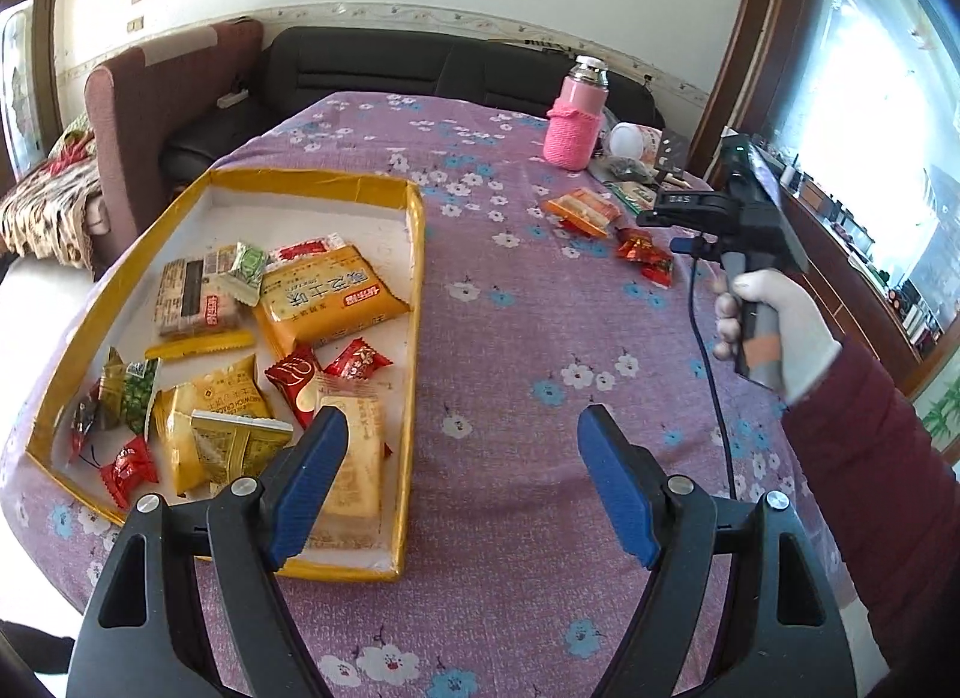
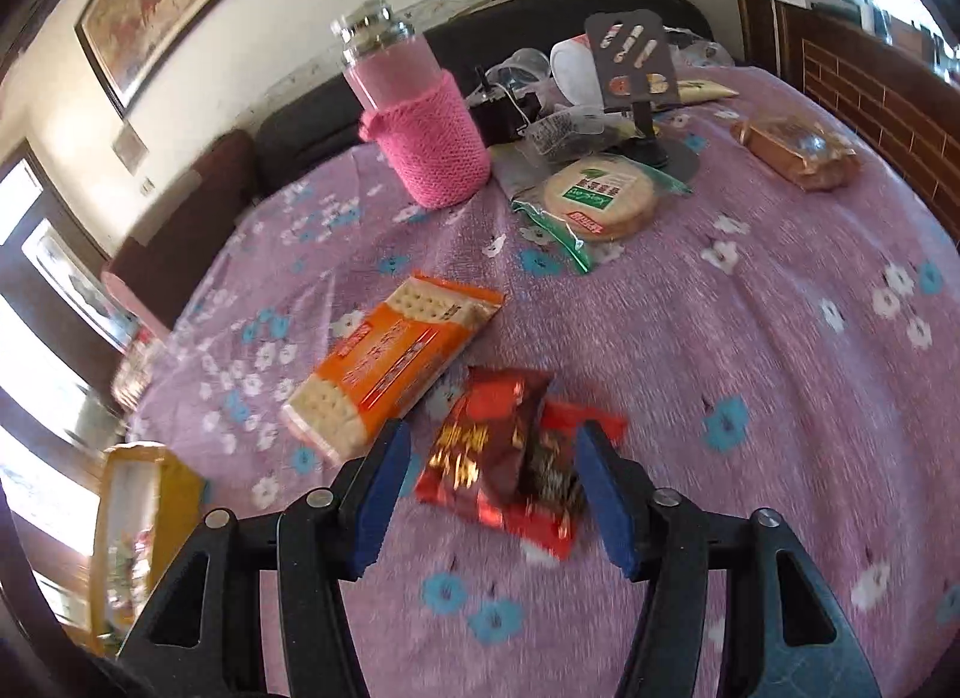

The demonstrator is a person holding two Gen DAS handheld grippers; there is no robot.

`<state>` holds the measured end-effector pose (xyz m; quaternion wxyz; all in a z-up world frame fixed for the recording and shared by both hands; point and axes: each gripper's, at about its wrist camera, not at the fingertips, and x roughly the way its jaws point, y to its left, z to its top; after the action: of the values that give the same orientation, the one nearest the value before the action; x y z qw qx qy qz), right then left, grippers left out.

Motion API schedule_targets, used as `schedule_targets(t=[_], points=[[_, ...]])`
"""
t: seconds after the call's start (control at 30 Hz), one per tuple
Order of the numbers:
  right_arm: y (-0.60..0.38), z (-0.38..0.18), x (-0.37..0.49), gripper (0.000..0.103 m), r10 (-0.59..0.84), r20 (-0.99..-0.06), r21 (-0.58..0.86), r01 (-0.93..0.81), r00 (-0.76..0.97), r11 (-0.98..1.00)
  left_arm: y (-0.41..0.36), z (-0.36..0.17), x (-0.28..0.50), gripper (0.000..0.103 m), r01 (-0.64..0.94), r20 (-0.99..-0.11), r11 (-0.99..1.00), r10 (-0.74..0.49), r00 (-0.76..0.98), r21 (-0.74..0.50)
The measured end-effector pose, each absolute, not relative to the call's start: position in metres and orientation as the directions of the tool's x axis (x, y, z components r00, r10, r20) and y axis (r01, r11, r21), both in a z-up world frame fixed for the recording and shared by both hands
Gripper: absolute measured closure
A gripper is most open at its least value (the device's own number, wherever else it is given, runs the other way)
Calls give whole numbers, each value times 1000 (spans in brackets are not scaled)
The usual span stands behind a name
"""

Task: Organize snacks
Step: 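Grasp the red-black candy with the right tool while the left tool grasps the red-gold candy bag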

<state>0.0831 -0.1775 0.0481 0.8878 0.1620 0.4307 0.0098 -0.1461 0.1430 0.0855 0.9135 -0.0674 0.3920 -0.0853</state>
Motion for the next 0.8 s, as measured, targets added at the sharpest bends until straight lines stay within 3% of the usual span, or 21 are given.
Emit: schedule_targets(t=[0.1, 0.17, 0.33, 0.47, 0.6, 0.67, 0.8], points=[[-169, 35, 103, 47, 150, -792, 274, 125, 592, 953, 145, 83, -144, 24, 98, -711, 976, -210, 671, -196], [-164, 29, 108, 68, 133, -812, 250, 133, 568, 959, 146, 81, -143, 24, 99, -713, 975, -212, 668, -198], [-151, 27, 87, 70, 162, -826, 241, 79, 540, 967, 148, 77, -140, 24, 103, -718, 966, -245, 652, -237], [-134, 24, 50, 68, 334, -838, 355, -33, 431, 934, 145, 74, -139, 24, 111, -721, 963, -259, 643, -247], [-143, 27, 20, 68, 589, -735, 591, -108, 336, 799, 140, 73, -140, 24, 124, -721, 960, -271, 638, -251], [-174, 35, 18, 64, 556, -710, 598, -47, 432, 800, 138, 72, -139, 24, 131, -723, 957, -282, 631, -259], [-232, 39, 28, 58, 359, -731, 505, 107, 580, 856, 129, 67, -136, 24, 153, -732, 952, -302, 611, -265]])
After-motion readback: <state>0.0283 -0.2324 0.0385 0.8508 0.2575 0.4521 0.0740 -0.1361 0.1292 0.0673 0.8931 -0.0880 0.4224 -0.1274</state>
